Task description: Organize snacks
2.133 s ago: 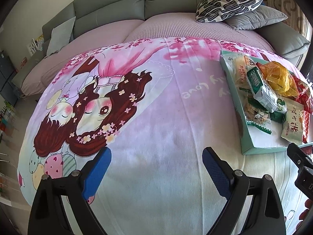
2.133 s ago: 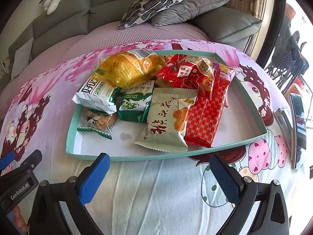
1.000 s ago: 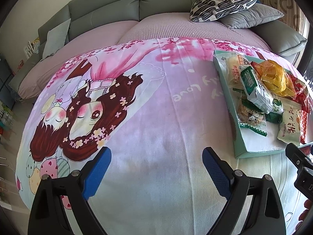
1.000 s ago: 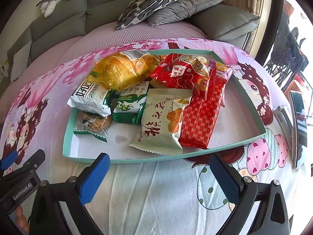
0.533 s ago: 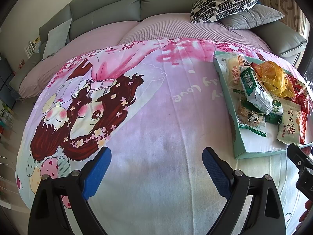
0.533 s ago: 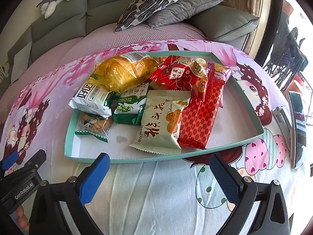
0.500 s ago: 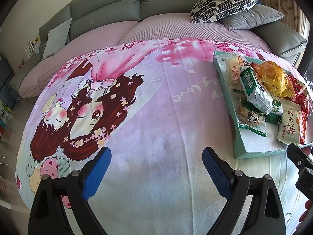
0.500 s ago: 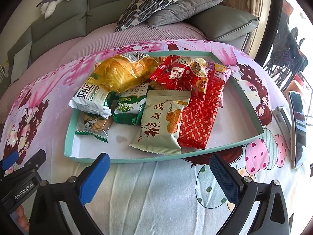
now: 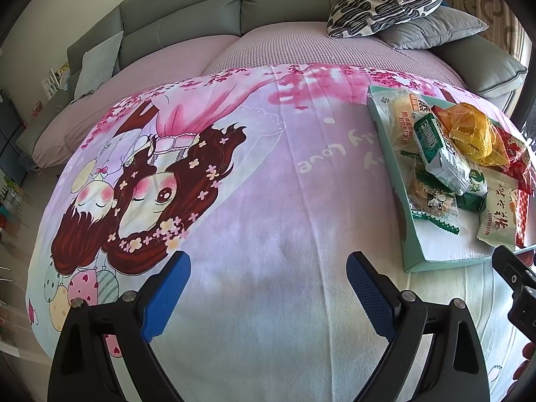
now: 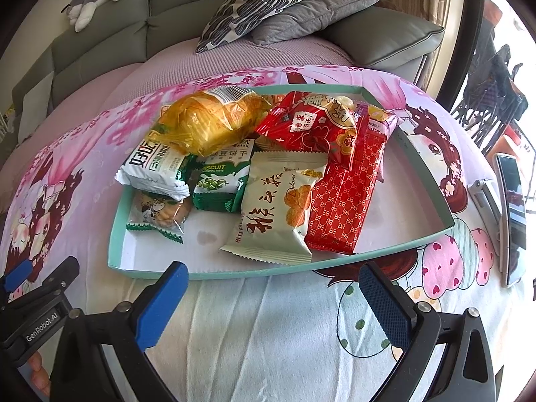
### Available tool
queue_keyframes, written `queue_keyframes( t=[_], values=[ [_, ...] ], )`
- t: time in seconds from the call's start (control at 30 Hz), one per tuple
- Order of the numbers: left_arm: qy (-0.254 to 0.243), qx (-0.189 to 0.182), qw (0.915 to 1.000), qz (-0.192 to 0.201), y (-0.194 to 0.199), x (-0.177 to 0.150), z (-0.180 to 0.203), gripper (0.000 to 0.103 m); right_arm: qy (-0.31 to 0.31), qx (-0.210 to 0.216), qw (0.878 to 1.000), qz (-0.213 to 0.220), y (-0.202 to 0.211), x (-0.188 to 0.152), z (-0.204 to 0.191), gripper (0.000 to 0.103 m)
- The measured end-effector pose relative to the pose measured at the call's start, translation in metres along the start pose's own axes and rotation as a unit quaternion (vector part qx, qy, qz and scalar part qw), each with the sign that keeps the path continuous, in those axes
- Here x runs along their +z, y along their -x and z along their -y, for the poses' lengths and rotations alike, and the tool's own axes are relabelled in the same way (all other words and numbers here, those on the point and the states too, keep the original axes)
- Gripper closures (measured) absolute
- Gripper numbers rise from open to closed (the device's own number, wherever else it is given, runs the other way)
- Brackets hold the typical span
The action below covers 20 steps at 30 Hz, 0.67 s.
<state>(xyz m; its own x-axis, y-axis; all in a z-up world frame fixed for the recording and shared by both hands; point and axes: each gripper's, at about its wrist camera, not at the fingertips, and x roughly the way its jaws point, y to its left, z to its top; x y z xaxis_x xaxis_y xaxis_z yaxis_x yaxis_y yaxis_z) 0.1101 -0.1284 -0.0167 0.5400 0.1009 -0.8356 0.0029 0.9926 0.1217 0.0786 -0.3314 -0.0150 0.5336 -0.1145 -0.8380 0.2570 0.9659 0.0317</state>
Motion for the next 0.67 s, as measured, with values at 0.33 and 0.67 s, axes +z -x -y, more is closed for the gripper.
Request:
queue_keyframes(
  t=[0.33,0.67],
  values=[
    [0.001,0.001,1.0000,-0.001,-0.0007,0.0000,-0.0011,0.009,-0.002,0.002,1.000,-0.002,-0.0022,0.0000,0.0000,0.000],
    [-0.003,0.001,1.0000,0.002,-0.0015,0.0000,0.0004,0.009,-0.001,0.004,1.000,-0.006,-0.0058,-0.0012,-0.0003,0.000]
  ],
)
